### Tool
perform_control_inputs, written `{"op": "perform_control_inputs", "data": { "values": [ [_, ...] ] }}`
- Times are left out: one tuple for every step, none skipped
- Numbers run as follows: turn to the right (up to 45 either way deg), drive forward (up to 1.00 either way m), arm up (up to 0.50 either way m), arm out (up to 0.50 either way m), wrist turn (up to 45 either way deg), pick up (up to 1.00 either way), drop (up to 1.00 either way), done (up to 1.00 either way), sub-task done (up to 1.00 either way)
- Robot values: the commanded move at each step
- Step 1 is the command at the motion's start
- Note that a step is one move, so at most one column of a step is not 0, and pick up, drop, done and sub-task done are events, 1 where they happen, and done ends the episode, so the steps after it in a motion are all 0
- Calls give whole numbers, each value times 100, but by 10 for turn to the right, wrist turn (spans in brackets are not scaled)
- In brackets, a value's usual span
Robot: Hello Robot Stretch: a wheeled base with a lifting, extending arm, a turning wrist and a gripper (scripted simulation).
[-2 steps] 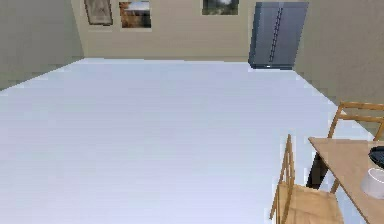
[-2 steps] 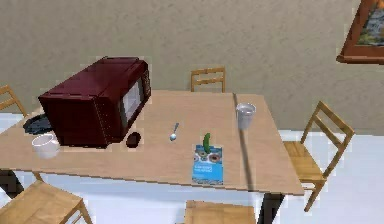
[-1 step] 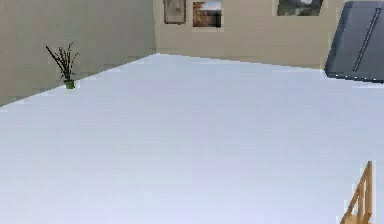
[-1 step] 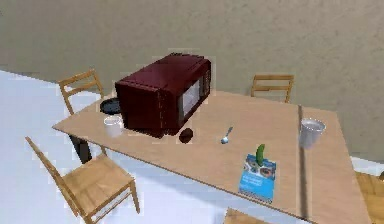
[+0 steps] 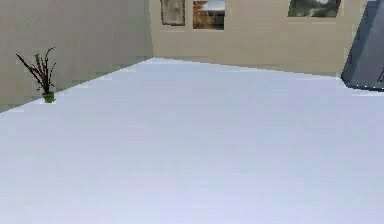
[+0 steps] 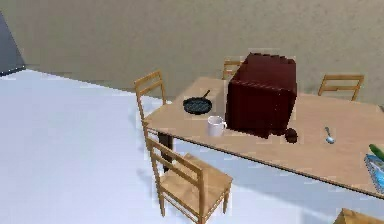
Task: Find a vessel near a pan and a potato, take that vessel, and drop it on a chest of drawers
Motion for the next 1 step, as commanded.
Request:
{"op": "perform_control_inputs", "data": {
  "values": [
    [360,0,0,0,0,0,0,0,0]
  ]
}}
